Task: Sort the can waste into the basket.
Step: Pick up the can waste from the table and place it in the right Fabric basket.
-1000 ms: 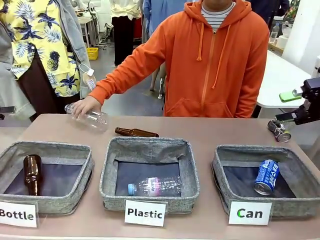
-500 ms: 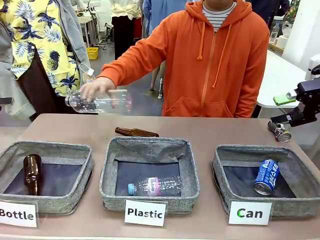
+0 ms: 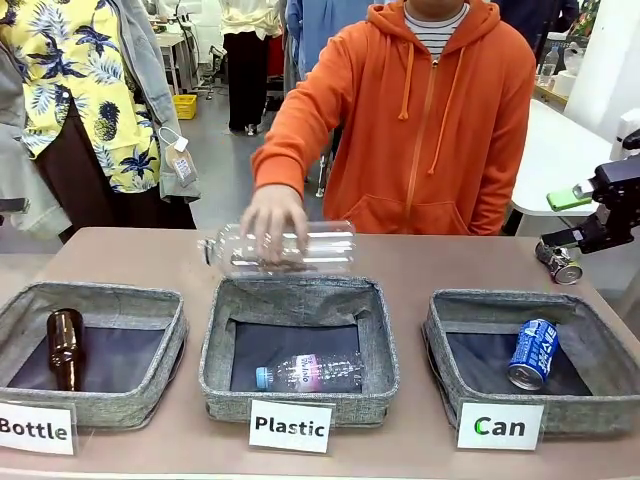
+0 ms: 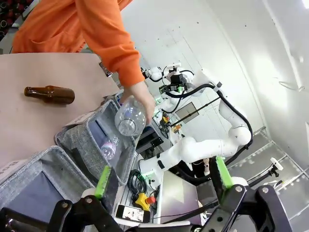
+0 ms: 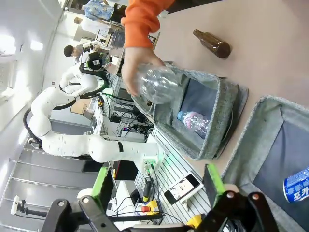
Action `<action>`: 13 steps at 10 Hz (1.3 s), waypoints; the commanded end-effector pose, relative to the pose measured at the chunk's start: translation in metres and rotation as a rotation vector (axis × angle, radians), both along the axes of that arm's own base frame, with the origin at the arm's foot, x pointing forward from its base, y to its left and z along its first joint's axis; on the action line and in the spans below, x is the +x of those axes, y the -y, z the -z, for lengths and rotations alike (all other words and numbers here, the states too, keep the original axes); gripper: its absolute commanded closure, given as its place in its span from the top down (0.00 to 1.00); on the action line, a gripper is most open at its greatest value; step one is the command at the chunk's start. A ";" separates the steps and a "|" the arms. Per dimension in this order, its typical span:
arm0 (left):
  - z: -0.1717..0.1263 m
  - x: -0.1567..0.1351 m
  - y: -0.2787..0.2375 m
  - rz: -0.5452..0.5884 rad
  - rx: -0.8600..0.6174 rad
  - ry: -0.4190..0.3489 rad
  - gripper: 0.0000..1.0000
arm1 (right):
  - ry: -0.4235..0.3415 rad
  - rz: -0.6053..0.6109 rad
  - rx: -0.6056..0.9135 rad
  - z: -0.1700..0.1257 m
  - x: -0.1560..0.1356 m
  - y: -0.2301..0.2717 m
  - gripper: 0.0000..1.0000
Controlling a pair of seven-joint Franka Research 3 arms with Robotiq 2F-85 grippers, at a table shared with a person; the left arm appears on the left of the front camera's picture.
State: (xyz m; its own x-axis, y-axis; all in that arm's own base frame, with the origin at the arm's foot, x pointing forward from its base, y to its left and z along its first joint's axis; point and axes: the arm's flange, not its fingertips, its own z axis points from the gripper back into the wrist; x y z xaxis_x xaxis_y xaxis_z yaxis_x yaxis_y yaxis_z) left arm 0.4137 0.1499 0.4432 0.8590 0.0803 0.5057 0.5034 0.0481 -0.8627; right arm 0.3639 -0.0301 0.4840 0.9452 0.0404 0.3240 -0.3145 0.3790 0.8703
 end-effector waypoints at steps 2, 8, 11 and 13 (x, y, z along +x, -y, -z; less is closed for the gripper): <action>-0.001 -0.003 0.002 -0.006 0.006 -0.007 1.00 | -0.013 0.217 -0.485 -0.006 -0.001 0.010 1.00; -0.001 -0.003 0.002 -0.006 0.006 -0.007 1.00 | 0.221 0.860 -1.100 -0.016 0.022 0.028 1.00; -0.001 -0.003 0.002 -0.006 0.006 -0.007 1.00 | 0.344 0.645 -0.884 -0.029 0.025 0.048 1.00; -0.001 -0.003 0.002 -0.006 0.006 -0.007 1.00 | 0.307 0.739 -0.991 -0.026 0.038 0.039 1.00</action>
State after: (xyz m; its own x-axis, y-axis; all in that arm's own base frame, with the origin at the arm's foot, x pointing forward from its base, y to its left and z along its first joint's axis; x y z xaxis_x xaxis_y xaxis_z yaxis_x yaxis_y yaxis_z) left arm 0.4132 0.1498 0.4422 0.8599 0.0817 0.5038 0.5015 0.0480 -0.8638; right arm 0.3931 -0.0737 0.5105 0.7403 -0.1052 0.6640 0.0636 0.9942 0.0866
